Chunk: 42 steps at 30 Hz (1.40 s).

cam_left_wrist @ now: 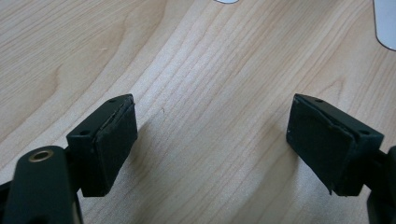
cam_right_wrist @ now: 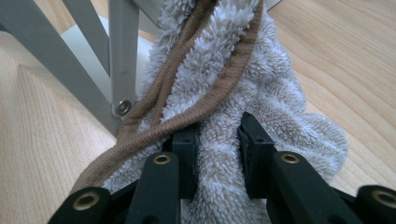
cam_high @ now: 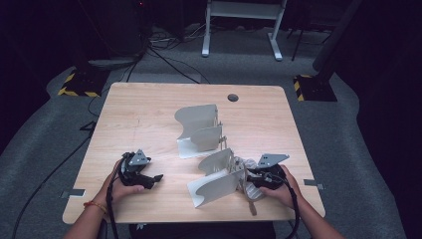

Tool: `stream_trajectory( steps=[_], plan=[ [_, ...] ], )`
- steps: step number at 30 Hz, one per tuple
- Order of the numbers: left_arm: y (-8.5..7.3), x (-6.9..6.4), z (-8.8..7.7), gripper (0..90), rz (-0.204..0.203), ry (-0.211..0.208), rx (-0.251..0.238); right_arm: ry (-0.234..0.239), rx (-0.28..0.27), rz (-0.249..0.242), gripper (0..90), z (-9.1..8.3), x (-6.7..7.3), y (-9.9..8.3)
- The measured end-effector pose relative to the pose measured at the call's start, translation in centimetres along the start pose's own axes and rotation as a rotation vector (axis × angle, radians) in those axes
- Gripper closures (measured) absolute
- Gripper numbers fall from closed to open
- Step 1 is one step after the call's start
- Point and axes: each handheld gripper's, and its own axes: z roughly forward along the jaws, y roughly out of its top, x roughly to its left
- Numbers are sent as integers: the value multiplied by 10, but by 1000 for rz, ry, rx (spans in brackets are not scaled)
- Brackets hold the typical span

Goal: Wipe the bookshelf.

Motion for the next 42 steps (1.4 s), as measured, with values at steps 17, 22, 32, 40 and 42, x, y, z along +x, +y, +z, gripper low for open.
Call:
stream_trajectory(
  steps=[17,22,32,40,42],
  plan=[
    [1,0,1,162,13,3,1,-81,-337,60,731,-64,-2,28],
    [1,0,2,162,7,-1,0,-56,-220,62,728,-36,4,17],
    [2,0,2,162,3,-4,-1,-56,-36,60,724,-1,10,3],
    [2,0,2,162,3,-5,-1,-93,-113,105,728,-10,0,10],
    [2,0,2,161,6,-5,-1,-116,-166,118,729,-20,-4,15]
  ],
)
